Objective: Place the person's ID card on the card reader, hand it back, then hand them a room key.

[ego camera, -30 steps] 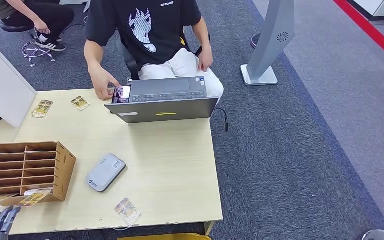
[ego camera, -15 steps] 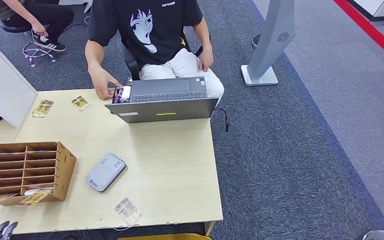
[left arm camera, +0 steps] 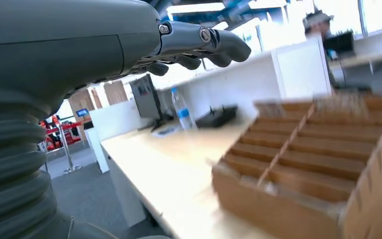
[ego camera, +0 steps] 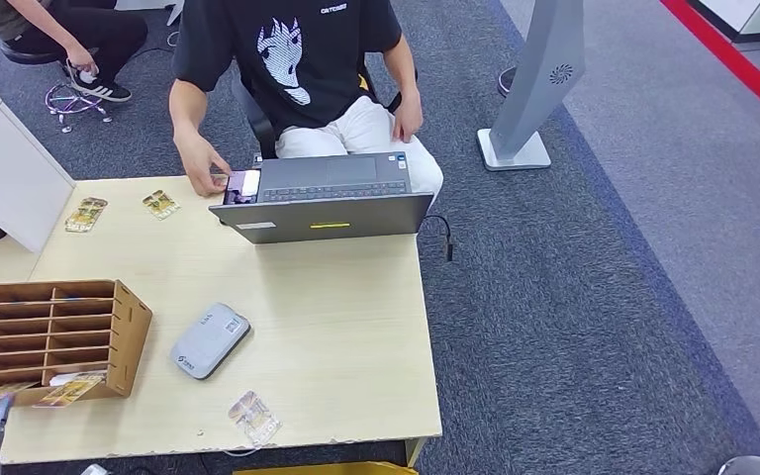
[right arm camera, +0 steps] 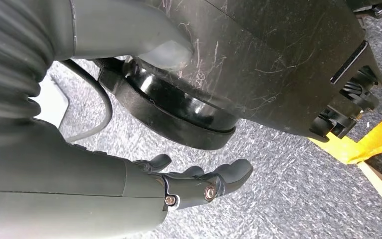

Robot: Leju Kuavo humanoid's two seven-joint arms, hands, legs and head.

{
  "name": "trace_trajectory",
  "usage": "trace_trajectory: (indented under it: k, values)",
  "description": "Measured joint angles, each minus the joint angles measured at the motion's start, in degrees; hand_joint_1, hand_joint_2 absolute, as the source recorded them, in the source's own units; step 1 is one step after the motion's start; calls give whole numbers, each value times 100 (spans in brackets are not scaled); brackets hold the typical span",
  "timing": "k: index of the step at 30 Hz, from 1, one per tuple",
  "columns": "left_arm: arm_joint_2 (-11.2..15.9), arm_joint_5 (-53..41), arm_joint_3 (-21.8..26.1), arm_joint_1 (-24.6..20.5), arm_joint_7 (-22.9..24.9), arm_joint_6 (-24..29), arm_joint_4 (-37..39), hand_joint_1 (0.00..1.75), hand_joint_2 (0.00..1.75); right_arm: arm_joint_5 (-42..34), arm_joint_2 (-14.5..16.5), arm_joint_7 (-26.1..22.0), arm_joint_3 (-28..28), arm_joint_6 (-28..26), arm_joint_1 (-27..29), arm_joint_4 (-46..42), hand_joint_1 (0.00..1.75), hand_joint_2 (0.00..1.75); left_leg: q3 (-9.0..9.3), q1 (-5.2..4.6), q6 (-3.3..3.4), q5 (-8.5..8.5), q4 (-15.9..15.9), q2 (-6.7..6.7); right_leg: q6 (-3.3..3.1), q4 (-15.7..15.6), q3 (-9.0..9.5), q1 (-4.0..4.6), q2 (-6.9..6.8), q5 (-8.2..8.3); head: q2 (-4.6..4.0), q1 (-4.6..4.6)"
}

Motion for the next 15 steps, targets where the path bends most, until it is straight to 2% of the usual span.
trace_trajectory:
  k: [7, 15]
  values:
    - [-771, -710, 178, -562, -597, 127, 148, 0, 175, 391, 63, 49, -245, 178, 126, -132, 0, 175, 1, -2, 0, 0, 0, -1, 0, 0, -1, -1, 0, 0, 0, 1]
    - [-1172, -861, 462, -816, -897, 47, 242, 0, 175, 582, 157, -16, -554, 283, 236, -185, 0, 175, 1, -1, 0, 0, 0, -1, 0, 0, -2, 0, 0, 0, 0, 0]
